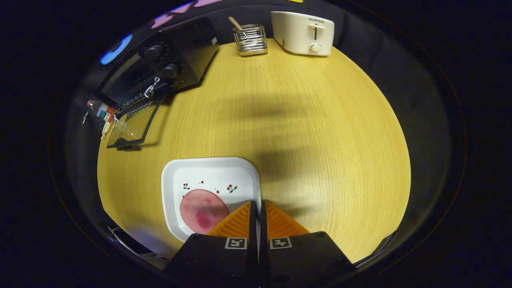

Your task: Open the toaster oven, put the food inside, and close the toaster oven door.

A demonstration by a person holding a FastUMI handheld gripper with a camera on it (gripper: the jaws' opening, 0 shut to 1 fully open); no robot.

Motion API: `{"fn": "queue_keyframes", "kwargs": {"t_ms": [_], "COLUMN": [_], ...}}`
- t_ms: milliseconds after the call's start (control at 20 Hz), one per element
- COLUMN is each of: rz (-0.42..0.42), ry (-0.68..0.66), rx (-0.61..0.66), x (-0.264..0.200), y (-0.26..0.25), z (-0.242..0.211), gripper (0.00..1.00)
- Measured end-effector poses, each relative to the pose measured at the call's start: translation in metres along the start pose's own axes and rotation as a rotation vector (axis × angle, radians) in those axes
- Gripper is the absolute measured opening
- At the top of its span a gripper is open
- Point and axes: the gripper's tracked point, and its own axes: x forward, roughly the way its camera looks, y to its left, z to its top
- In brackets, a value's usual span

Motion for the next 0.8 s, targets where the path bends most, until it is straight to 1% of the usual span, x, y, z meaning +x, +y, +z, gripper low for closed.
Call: {"fn": "queue_keyframes", "kwargs": {"t_ms": [100,200,300,550,750,800], "rz": [0.027,0.046,0.095,0.253,0.396,0.421], "ry": [0.021,0.033,0.063,0.146,0.242,0.248], "rx": [0.001,-0.044,-0.048,0.099,0.211,0.251], "x": [-0.003,-0.002,-0.002,-0.002,-0.004,-0.004], "y": [0.001,0.002,0.001,0.001,0.010,0.012], "z": [0.000,-0.001,0.000,0.001,-0.012,-0.012], "gripper": [0.06,0.06,0.06,0.05,0.05,0.05]}}
